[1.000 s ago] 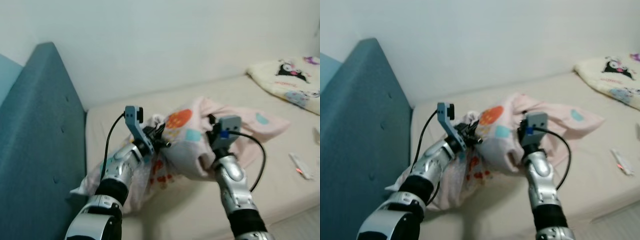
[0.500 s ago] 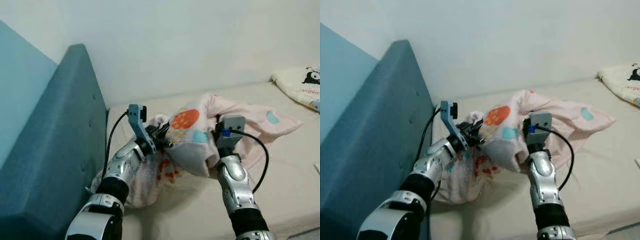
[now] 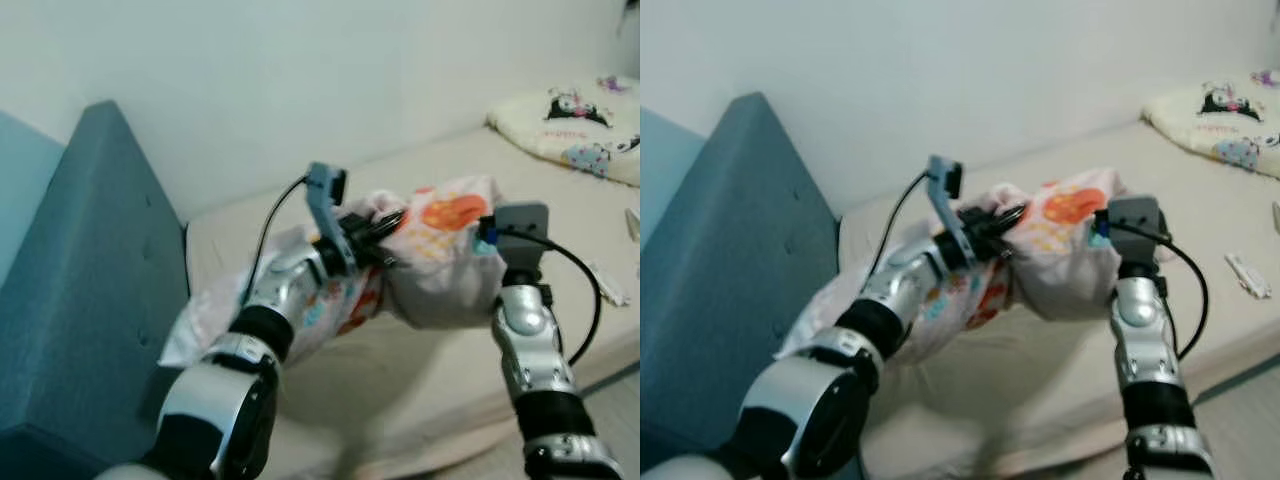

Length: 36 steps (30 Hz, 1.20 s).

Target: Clean up the room

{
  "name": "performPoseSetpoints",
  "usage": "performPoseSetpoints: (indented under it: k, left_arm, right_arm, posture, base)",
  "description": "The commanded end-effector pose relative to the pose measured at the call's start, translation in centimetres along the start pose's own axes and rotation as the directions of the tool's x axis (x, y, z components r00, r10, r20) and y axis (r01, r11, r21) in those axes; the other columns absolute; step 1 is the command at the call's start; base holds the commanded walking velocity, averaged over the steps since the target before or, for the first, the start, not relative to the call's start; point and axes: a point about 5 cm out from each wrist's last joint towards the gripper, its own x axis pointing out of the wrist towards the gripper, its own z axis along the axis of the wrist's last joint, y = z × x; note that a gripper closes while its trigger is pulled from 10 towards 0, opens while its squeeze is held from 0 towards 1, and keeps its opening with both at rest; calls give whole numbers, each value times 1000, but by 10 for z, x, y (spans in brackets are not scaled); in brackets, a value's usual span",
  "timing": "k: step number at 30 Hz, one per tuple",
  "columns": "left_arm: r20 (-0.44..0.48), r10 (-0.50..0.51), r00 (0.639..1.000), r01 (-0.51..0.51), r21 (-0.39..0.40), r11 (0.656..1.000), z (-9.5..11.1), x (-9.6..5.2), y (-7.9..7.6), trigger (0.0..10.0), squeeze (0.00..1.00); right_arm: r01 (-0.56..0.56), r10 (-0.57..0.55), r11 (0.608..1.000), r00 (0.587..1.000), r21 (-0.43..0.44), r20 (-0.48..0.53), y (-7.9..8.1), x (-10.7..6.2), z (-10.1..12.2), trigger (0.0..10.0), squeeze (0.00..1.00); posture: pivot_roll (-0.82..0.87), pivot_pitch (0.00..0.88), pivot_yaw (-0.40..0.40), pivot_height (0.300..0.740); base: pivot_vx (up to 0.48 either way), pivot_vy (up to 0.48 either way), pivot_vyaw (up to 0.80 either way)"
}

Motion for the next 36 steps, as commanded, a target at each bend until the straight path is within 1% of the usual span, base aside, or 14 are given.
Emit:
performPoseSetpoints:
  k: [1,7,11,14,15,16,17,19,22,24,27,32,35,36]
  left_arm:
    - [47,-96,994,92,79,993,17,16,-13,10000,0]
    - [38,-60,997,57,86,995,14,17,-13,10000,0]
    - [-6,-22,1000,22,103,994,2,13,-11,10000,0]
    - [-24,1,1000,2,123,992,-2,12,-9,10000,0]
    - [-41,22,999,-16,157,988,-2,11,-7,10000,0]
    - [-41,22,999,-16,157,988,-2,11,-7,10000,0]
    - [-52,39,998,-29,179,983,-2,10,-6,10000,0]
    - [-64,71,995,-56,212,976,0,10,-3,10000,0]
    - [-64,81,995,-66,219,974,1,10,-1,10000,0]
    - [-68,102,992,-83,233,969,2,8,1,10000,0]
    - [-82,111,990,-88,240,967,0,6,2,10000,0]
    - [-96,119,988,-93,246,965,-7,3,3,10000,0]
    - [-80,116,990,-90,268,959,-5,3,2,10000,0]
    - [-72,109,991,-83,295,952,-3,5,1,10000,0]
  right_arm:
    - [-68,68,998,997,3,-21,23,-1,-1,10000,0]
    - [-70,70,997,997,18,-30,33,-7,-3,10000,0]
    - [-69,70,997,996,21,-52,40,-11,-9,10000,0]
    - [-77,77,997,995,14,-60,43,-12,-10,10000,0]
    - [-86,87,996,994,19,-68,46,-13,-11,10000,0]
    - [-86,87,996,994,19,-68,46,-13,-11,10000,0]
    - [-99,100,995,992,17,-72,49,-14,-11,10000,0]
    - [-124,127,991,989,44,-72,57,-16,-11,10000,0]
    - [-133,136,989,988,59,-68,60,-16,-10,10000,0]
    - [-149,154,985,986,83,-62,65,-19,-8,10000,0]
    - [-158,164,984,985,85,-61,67,-20,-8,10000,0]
    - [-142,145,988,988,61,-61,65,-20,-7,10000,0]
    - [-111,113,993,992,31,-50,61,-19,-5,10000,0]
    - [-88,88,996,995,13,-41,58,-18,-3,10000,0]
  posture:
    - [-236,169,122,740]
    - [-237,166,127,740]
    - [-230,159,126,740]
    - [-230,159,126,740]
    - [-225,152,127,740]
    - [-225,152,127,740]
    - [-225,151,127,740]
    - [-227,148,132,740]
    - [-229,143,135,740]
    - [-231,139,136,740]
    - [-231,138,136,740]
    - [-228,136,135,740]
    - [-228,137,134,740]
    - [-229,138,135,740]
  base:
    - [0,0,0]
    - [0,0,0]
    - [0,0,0]
    - [0,0,0]
    - [0,0,0]
    - [0,0,0]
    - [0,0,800]
    - [0,0,800]
    - [0,0,800]
    - [0,0,800]
    - [0,0,800]
    - [0,0,800]
    - [0,0,800]
    - [0,0,800]
